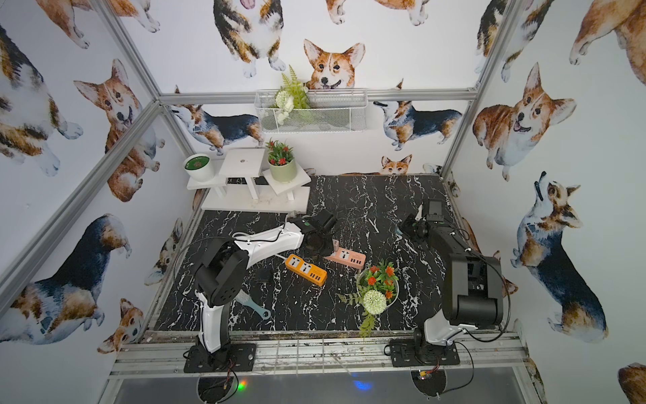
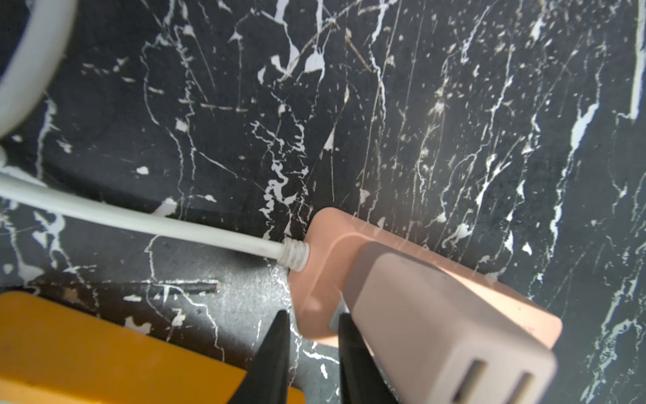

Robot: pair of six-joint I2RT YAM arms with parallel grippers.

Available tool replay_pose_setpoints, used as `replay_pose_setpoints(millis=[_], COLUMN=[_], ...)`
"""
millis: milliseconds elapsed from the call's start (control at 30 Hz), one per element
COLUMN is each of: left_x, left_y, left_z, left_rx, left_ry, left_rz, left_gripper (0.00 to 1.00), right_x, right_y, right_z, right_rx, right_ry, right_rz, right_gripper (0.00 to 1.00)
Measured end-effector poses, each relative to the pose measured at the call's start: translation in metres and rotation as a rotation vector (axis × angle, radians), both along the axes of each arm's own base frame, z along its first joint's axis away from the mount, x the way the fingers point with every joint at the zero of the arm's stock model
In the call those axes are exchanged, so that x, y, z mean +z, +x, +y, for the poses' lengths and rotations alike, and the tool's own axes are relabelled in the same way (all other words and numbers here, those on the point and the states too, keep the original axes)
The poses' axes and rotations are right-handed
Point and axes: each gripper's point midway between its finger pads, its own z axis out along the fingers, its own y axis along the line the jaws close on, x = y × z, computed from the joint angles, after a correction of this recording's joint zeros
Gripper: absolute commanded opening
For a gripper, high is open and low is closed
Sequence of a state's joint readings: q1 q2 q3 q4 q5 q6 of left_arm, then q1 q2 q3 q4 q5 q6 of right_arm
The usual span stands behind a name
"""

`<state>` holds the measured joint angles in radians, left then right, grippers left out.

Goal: Pull the plug off the socket
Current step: Place the plug at the center of the board.

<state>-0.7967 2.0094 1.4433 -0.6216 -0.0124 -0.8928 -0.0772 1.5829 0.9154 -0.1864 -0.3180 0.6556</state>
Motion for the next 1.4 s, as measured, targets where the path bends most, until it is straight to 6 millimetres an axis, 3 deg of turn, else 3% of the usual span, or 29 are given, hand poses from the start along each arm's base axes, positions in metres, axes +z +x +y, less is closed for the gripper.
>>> replay_pose_setpoints(millis=[200,433,600,700,967,1067,1400], left_x=[-0.001,0.000,0.000,0.000,0.003,0.003,0.003], left_y=[0.000,-0.001,-0.001,-0.001,0.000,0.000,0.000], left_z=[-0.001,-0.001,-0.001,-0.001,-0.002,-0.002,-0.002], left_rx=[-0.004,-0.016,-0.020,-0.021,-0.026,-0.027,-0.026], left_ry=[-0.018,-0.020,-0.025,-0.026,-0.025,-0.025,-0.029], left_rz=[0.003,0.000,-0.003,-0.004,-0.005,-0.006,-0.009], left_gripper=[0.26,0.26,0.26,0.26,0.26,0.26,0.25], right_x=[-0.030,-0.038,-0.039,-0.039,-0.050,-0.050,-0.044], right_y=[0.006,0.021,0.027,0.026,0.008,0.007,-0.003], right_z=[-0.001,-0.005,-0.006,-0.006,-0.014,-0.016,-0.025], right_rx=[-0.087,-0.145,-0.148,-0.148,-0.175,-0.175,-0.204], right_ry=[0.071,0.112,0.113,0.113,0.101,0.100,0.089], right_rz=[0.016,-0.070,-0.094,-0.094,-0.041,-0.040,-0.010], right_gripper=[0.00,0.00,0.25,0.34,0.51,0.52,0.69])
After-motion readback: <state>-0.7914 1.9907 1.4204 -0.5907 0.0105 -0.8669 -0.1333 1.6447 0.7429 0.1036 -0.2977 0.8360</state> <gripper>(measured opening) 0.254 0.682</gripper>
